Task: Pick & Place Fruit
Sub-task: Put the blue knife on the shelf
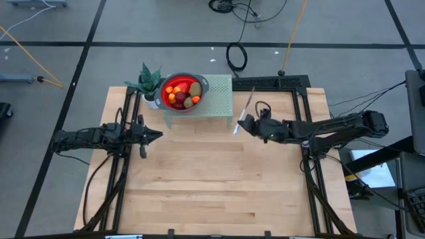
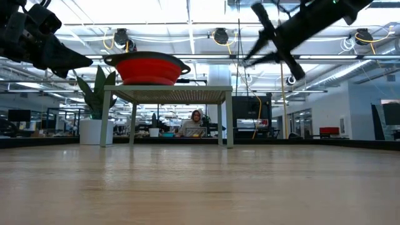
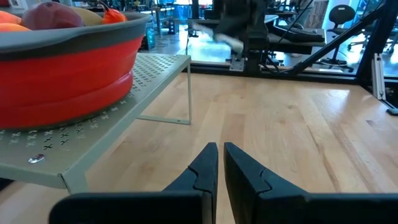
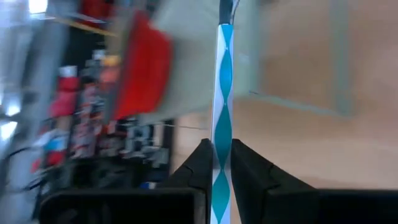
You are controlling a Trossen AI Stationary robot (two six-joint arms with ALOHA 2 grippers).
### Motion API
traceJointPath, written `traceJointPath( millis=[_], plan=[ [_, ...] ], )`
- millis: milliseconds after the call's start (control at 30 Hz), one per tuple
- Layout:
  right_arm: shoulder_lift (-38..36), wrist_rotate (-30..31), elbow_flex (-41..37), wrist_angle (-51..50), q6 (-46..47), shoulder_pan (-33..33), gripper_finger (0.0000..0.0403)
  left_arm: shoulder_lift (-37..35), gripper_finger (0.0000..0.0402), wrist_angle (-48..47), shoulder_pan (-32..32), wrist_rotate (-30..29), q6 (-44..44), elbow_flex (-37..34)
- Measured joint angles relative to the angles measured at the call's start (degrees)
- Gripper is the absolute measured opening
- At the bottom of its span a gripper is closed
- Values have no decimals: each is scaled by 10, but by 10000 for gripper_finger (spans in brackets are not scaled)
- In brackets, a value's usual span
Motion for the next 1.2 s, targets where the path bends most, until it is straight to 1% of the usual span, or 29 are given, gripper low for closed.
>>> traceJointPath(
  millis=[67,200,300,400,500,600,700,800,1033,1100,1200],
  plan=[
    [-2,8,0,57,-63,0,30,0,26,0,0,0,-2,0],
    [-2,4,0,195,-210,0,30,0,26,0,0,0,-12,0],
    [-2,-30,0,294,-314,0,28,0,26,0,0,0,-14,0],
    [-2,-68,0,380,-396,1,31,0,26,0,0,0,-14,0],
    [-2,-107,0,452,-464,1,33,0,26,0,0,0,-14,0],
    [-2,-141,0,503,-513,1,30,0,26,0,0,0,-14,0],
    [-2,-169,0,537,-548,0,30,0,26,0,0,0,-14,0],
    [-2,-188,0,549,-564,0,33,0,26,0,0,0,-14,0],
    [-2,-188,0,547,-560,0,29,0,26,0,0,0,-14,0],
    [-2,-174,0,547,-548,0,30,0,26,0,0,0,-14,0],
    [-3,-122,1,528,-507,0,32,0,26,0,0,0,-14,0]
  ],
)
